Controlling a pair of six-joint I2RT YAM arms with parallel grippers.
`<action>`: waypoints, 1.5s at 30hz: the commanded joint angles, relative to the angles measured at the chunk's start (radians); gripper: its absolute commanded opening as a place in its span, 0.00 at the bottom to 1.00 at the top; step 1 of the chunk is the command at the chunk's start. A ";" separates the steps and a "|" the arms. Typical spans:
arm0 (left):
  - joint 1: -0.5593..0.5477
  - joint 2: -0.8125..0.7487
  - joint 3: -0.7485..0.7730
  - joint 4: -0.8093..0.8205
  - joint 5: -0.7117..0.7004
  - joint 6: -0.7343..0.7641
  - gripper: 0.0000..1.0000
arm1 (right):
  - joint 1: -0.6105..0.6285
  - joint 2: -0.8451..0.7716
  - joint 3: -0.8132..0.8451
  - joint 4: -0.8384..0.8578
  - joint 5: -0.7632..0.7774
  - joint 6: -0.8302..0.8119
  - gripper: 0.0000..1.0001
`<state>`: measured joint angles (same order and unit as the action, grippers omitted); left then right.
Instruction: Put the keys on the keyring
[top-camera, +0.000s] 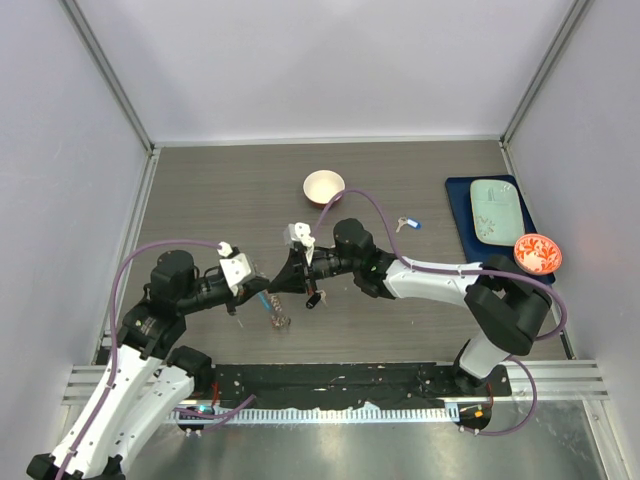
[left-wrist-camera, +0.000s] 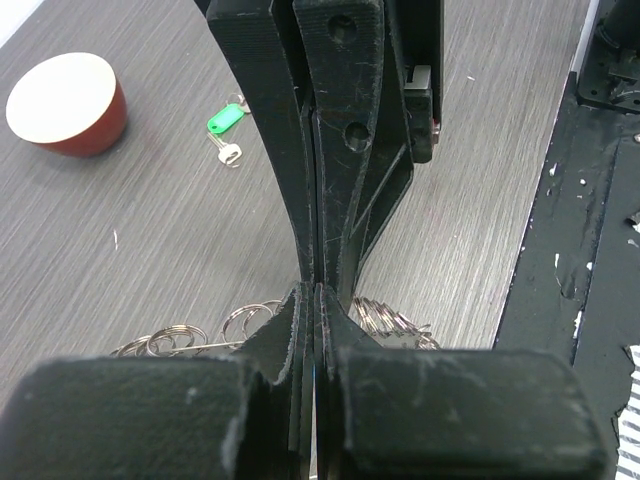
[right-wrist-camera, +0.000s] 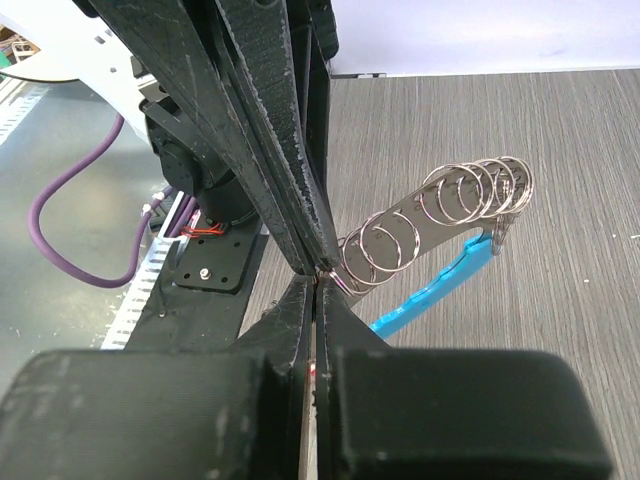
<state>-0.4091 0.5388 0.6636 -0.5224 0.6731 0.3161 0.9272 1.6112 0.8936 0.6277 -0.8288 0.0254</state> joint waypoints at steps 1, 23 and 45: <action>0.000 -0.016 0.007 0.070 -0.009 -0.029 0.00 | 0.007 -0.034 0.010 0.116 -0.010 0.005 0.01; 0.001 -0.114 0.021 -0.051 -0.155 0.023 0.62 | 0.005 -0.082 0.016 -0.066 0.017 -0.137 0.01; 0.032 0.222 0.166 0.008 0.064 0.129 0.58 | -0.149 -0.163 0.159 -0.284 -0.023 -0.280 0.01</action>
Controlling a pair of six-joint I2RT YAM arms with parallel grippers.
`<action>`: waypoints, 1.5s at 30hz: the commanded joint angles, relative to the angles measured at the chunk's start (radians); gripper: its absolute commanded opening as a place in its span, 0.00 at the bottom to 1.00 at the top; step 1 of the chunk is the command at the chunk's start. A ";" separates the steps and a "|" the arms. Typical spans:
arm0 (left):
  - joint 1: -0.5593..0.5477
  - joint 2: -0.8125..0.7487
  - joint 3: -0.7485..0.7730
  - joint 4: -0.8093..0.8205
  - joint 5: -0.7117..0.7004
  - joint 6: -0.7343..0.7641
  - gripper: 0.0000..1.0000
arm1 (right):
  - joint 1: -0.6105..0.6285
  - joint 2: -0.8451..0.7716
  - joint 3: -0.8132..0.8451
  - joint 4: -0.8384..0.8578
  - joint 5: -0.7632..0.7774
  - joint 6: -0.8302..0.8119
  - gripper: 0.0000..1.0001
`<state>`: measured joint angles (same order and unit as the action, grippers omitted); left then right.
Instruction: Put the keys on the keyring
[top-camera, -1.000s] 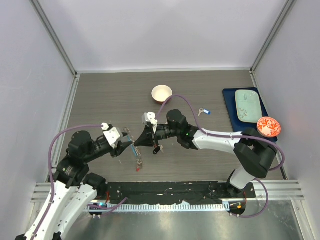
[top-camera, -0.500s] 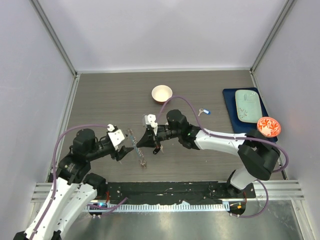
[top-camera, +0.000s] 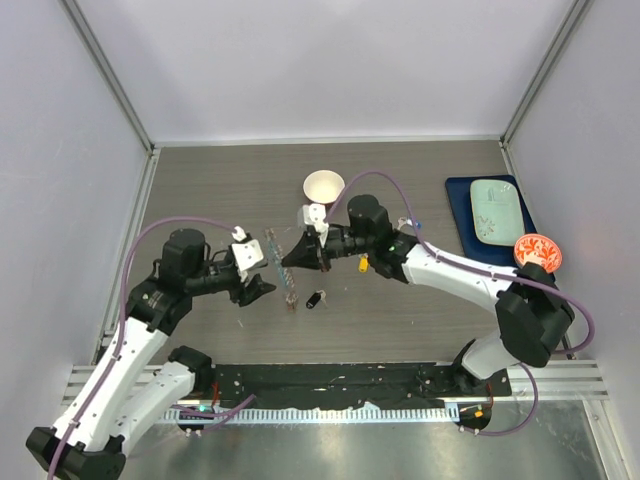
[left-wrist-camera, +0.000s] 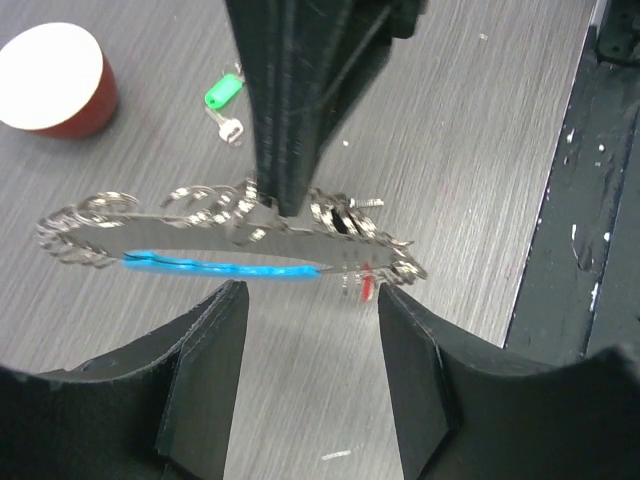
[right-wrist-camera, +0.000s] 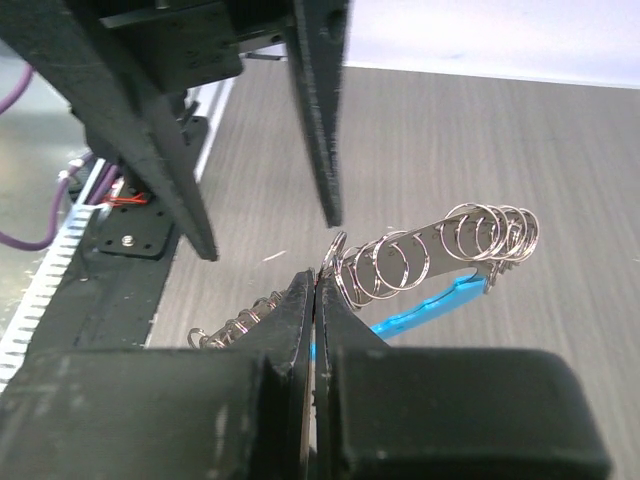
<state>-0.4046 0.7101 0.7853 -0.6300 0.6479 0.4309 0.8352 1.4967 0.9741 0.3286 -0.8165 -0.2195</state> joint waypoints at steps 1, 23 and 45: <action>0.047 0.069 0.046 0.142 0.135 0.003 0.59 | -0.070 -0.046 0.096 -0.008 -0.038 -0.041 0.01; 0.227 0.362 0.097 0.602 0.539 -0.167 0.56 | -0.188 0.059 0.259 -0.105 -0.197 -0.084 0.01; 0.231 0.397 0.094 0.625 0.581 -0.242 0.46 | -0.188 0.069 0.256 -0.100 -0.236 -0.070 0.01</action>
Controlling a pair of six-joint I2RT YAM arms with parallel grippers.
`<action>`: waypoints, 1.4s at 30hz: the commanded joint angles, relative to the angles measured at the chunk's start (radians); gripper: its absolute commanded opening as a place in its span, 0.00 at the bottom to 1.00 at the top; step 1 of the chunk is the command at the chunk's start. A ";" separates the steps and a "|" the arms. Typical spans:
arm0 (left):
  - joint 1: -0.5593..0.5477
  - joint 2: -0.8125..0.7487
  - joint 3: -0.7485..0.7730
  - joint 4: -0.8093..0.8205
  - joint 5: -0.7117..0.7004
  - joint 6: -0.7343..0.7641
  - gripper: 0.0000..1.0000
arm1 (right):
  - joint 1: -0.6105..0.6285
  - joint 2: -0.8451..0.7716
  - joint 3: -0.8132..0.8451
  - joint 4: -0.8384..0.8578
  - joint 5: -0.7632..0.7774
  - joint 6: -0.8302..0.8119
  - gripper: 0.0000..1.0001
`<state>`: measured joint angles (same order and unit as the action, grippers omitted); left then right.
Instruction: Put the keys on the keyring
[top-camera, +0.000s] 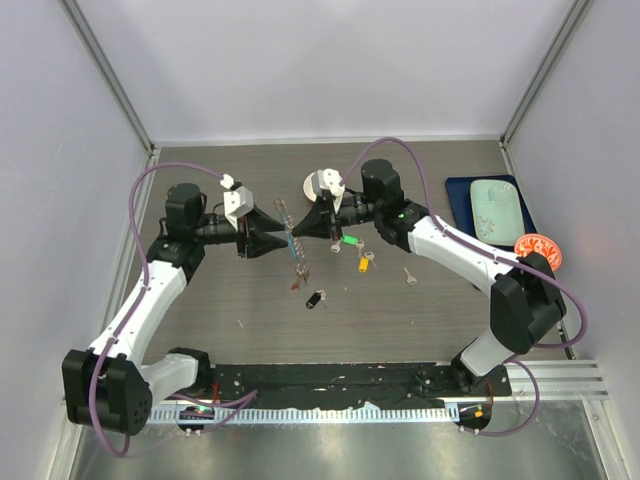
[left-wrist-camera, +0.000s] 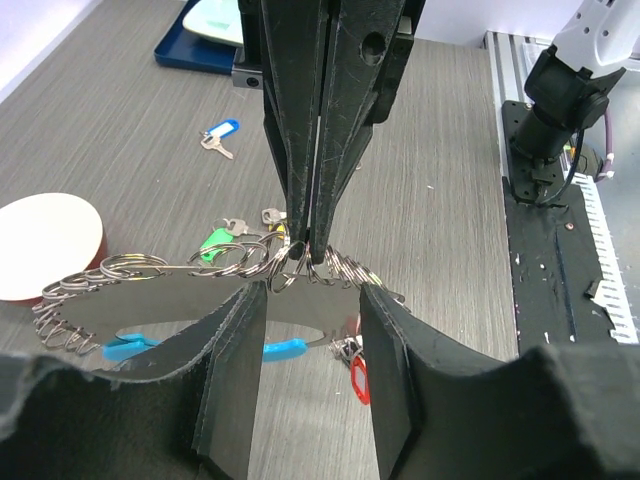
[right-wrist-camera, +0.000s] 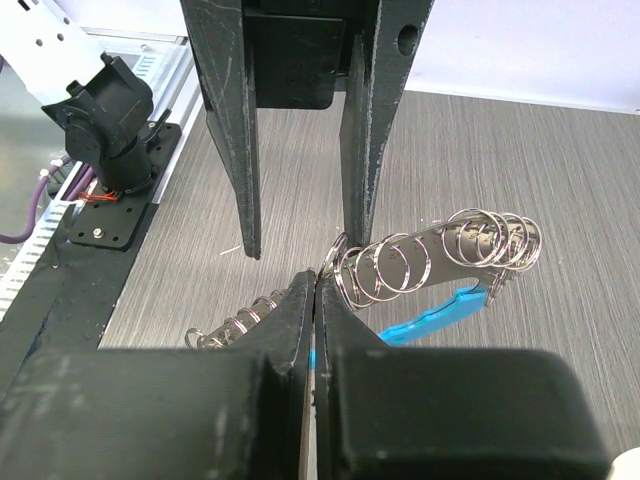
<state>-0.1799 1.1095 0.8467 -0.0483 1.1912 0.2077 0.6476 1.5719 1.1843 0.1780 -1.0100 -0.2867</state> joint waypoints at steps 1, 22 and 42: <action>0.007 -0.002 0.034 0.044 0.038 -0.021 0.45 | 0.001 -0.004 0.044 0.058 -0.047 0.003 0.01; 0.005 -0.019 0.020 0.044 0.084 -0.056 0.17 | 0.020 0.028 0.074 0.034 -0.035 0.011 0.01; -0.020 -0.016 0.045 -0.091 0.033 0.024 0.21 | 0.030 0.039 0.106 -0.021 0.001 -0.023 0.01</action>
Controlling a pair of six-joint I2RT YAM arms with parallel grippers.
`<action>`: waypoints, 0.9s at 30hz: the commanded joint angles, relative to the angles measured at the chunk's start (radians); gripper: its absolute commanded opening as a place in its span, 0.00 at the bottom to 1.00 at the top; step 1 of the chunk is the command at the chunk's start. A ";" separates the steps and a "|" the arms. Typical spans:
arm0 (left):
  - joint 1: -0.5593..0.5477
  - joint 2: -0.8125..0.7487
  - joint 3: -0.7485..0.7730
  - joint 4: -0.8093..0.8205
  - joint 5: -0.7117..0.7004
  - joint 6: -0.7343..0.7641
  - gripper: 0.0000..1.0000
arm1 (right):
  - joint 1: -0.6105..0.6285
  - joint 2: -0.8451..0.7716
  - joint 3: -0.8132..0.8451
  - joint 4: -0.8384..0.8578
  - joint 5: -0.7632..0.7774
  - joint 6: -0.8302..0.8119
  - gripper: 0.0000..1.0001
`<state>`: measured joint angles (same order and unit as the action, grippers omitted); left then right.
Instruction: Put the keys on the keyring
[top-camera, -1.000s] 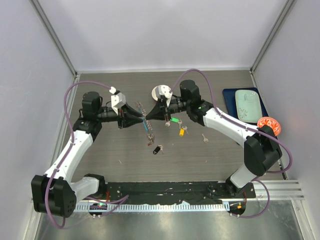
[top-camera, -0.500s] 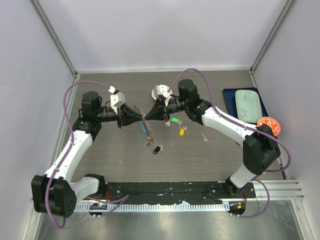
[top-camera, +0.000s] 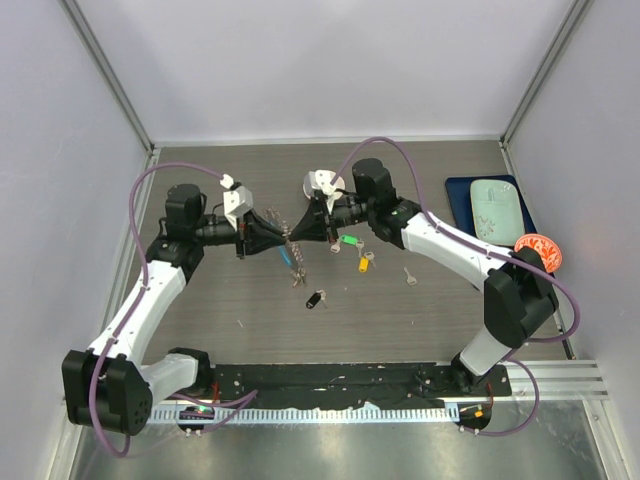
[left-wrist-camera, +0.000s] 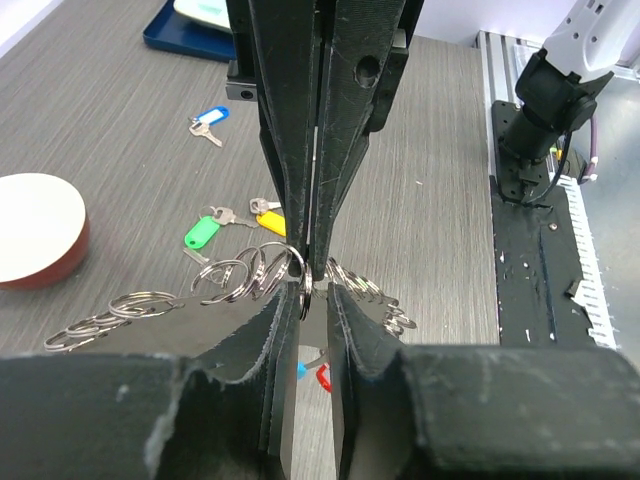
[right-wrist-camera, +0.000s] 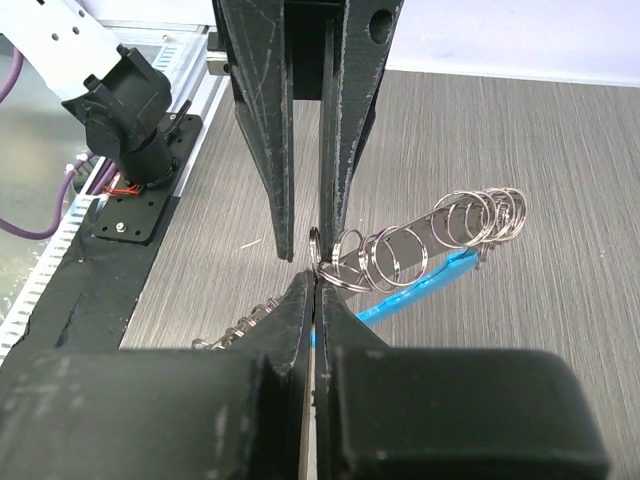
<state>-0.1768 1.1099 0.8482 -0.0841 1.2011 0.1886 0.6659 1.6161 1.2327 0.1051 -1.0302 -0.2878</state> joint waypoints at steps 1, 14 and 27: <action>-0.026 -0.015 0.049 -0.080 0.015 0.060 0.21 | 0.012 -0.004 0.059 0.050 0.022 -0.021 0.01; -0.030 -0.120 0.009 -0.132 -0.112 0.155 0.00 | 0.008 -0.061 0.016 0.050 0.131 -0.002 0.24; -0.030 -0.177 0.005 -0.218 -0.224 0.301 0.00 | -0.028 -0.068 -0.032 0.188 0.178 0.111 0.48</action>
<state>-0.2035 0.9569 0.8509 -0.3222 0.9859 0.4477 0.6308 1.5776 1.2064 0.2039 -0.7776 -0.2016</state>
